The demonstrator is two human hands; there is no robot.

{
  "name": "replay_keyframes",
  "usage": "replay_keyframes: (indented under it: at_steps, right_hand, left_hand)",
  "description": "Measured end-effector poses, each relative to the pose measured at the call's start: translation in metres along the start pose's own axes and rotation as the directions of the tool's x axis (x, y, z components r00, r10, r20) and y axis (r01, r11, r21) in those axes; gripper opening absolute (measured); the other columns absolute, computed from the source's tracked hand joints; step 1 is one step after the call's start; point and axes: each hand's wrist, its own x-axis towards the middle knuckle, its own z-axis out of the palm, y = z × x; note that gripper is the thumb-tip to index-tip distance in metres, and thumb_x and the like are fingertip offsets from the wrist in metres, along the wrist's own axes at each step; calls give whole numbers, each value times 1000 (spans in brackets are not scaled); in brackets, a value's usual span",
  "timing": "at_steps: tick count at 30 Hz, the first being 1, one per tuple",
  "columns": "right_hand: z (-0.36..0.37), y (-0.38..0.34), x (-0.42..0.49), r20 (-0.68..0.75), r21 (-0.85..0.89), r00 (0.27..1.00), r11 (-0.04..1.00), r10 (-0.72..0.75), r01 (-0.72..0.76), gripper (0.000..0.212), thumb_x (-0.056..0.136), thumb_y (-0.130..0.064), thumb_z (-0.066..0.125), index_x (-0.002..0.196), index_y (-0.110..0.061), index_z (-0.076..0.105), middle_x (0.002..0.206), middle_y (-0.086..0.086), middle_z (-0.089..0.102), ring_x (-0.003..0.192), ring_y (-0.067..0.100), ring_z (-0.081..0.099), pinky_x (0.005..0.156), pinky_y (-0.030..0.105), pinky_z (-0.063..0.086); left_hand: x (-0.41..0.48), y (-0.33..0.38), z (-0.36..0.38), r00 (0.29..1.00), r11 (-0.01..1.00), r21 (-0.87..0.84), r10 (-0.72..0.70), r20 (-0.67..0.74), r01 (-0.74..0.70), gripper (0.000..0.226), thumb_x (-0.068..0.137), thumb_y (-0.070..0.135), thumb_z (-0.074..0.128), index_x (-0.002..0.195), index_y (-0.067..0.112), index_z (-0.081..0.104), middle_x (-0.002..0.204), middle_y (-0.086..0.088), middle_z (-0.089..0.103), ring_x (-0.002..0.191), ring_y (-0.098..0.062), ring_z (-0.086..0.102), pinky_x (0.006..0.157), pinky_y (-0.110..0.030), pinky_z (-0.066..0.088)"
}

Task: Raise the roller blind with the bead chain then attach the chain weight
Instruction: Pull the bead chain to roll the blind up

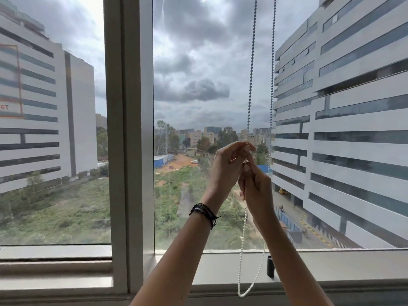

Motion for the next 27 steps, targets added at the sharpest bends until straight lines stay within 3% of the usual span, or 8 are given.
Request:
replay_keyframes:
  at_steps: [5,8,11,15,19,22,25,27]
  right_hand:
    - [-3,15,-17,14,-13,999,999,49,-49,30,99,-7,37,78,8,54,45,-3,37,36,4,30,37,22,24]
    - [-5,25,-27,19,-45,997,996,78,-77,32,99,-10,38,72,-10,54,46,-4,37,38,7,29,39,25,23]
    - [-4,32,-34,23,-62,997,996,68,-67,29,99,-11,38,79,-23,56,48,-5,37,39,3,30,40,19,24]
    - [-5,44,-48,8,-68,994,992,106,-105,24,98,-7,40,101,-5,64,49,-7,37,42,3,32,42,22,26]
    - [-5,60,-80,17,-79,990,988,138,-136,39,97,-2,41,93,-35,61,51,-3,39,44,6,34,42,19,27]
    - [-8,68,-92,36,-59,981,980,193,-191,47,98,-7,40,103,-49,60,61,9,45,55,17,39,50,31,31]
    - [-10,84,-109,50,-77,965,964,258,-254,37,98,-10,41,126,-29,56,60,-2,46,55,14,36,49,31,29]
    - [-10,92,-122,42,-92,953,951,300,-295,35,98,-9,41,130,-16,54,60,2,44,54,16,34,48,31,28]
  left_hand:
    - [-15,-17,0,999,999,12,-33,11,33,18,93,4,52,88,12,68,67,5,63,57,4,57,51,-7,39]
    - [-24,-27,-1,998,998,19,-63,10,63,19,93,4,53,87,15,68,69,5,64,57,3,56,52,-7,39]
    - [-30,-33,-1,996,996,28,-88,3,88,23,93,4,53,84,21,67,70,4,64,62,-6,58,55,-16,42]
    - [-46,-38,-1,996,994,63,-84,-40,86,29,93,6,54,81,30,66,64,18,62,55,4,54,51,-13,42]
    - [-74,-64,-2,989,984,108,-136,-62,142,24,93,6,55,84,25,67,64,21,61,58,3,53,56,-16,43]
    - [-84,-71,0,983,980,93,-171,-63,176,21,92,5,55,85,21,67,67,20,61,60,2,53,59,-19,43]
    - [-97,-81,-2,971,969,75,-233,-48,236,29,92,6,55,79,29,66,67,23,64,63,3,55,61,-20,44]
    - [-107,-87,-4,967,964,80,-251,-46,254,29,92,6,56,79,30,66,67,24,64,63,4,54,60,-17,42]
